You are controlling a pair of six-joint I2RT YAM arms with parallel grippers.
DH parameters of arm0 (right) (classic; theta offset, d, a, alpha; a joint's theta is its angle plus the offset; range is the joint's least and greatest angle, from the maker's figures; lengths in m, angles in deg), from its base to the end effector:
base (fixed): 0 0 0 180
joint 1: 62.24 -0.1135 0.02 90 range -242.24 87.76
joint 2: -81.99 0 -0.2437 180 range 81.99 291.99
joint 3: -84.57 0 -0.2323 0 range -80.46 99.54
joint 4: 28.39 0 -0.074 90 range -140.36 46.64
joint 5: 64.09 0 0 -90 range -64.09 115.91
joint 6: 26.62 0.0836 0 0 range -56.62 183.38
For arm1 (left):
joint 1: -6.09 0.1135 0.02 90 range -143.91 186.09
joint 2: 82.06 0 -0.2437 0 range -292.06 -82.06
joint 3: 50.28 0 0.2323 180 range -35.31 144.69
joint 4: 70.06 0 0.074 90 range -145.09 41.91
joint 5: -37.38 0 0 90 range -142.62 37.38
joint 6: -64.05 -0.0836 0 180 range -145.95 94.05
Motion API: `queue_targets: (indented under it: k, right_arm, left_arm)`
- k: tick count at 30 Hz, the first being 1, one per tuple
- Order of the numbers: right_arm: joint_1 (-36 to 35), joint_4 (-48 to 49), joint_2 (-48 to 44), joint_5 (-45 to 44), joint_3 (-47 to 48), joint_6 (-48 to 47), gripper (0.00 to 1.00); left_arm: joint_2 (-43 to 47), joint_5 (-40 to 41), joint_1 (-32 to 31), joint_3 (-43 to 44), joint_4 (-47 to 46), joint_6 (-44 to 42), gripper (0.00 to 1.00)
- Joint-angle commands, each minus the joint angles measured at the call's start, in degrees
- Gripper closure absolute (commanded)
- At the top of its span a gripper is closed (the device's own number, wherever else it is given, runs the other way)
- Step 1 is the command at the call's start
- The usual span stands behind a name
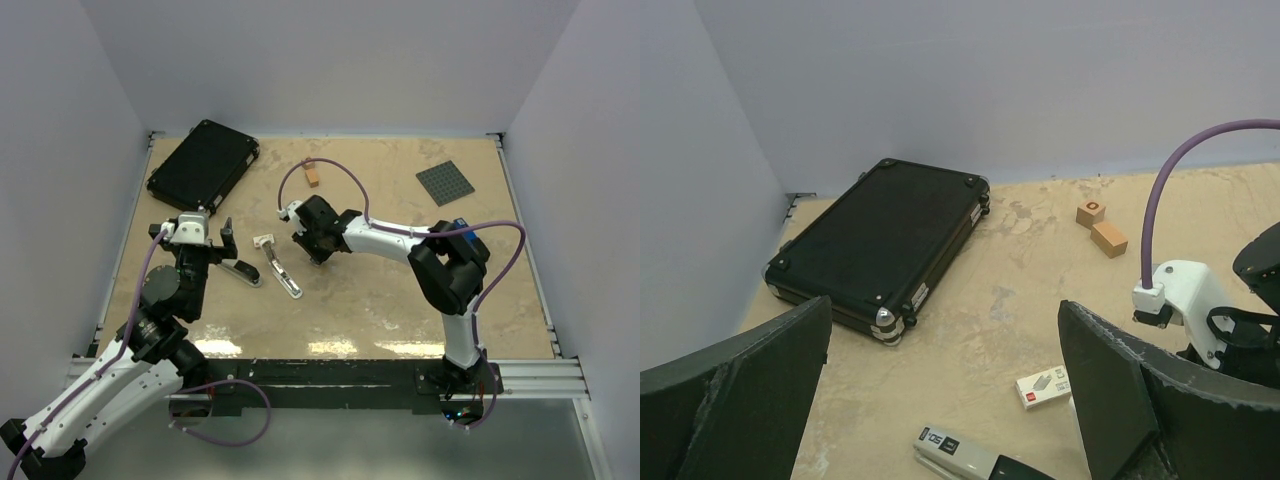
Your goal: Load the staples into the stapler
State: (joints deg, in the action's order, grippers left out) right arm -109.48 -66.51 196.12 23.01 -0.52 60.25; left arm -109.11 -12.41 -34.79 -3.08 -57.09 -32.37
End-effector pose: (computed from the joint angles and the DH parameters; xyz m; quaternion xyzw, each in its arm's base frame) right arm 0.2910 0.3084 0.1268 -0.4018 0.8712 0.0830 0.2696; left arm 0.1546 -0.0625 0.3216 0.0130 0.6724 0.0085 0.7400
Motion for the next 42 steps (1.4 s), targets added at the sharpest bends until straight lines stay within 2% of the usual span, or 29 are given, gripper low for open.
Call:
queue_targets:
  k: [1,6,16,29,42]
  right_arm:
    - [-0.3,-0.4,-1.8,1.3,1.0,-0.7,0.73]
    - [-0.2,-0.2,-2.7,-1.5,0.8,-0.5,0.71]
    - [-0.2,-0.7,-1.5,-1.5,1.6,-0.8,0.69]
    - [-0.2,-1.5,-4.5,-0.2,2.4,-1.3,0.69]
    - [-0.1,-1.4,-1.1,-0.4,3.5,-1.7,0.69]
  left_arm:
    - [0.3,-0.6,0.4,1.1,-0.9,1.1,0.0]
    - [0.5,-0.6,0.5,1.1,-0.8,1.1,0.0]
    - [0.5,-0.7,0.5,1.2,-0.8,1.1,0.0]
    - [0.2,-1.1,0.5,1.1,-0.9,1.1,0.0]
    - [0.2,-1.3,0.6,1.1,-0.8,1.1,0.0]
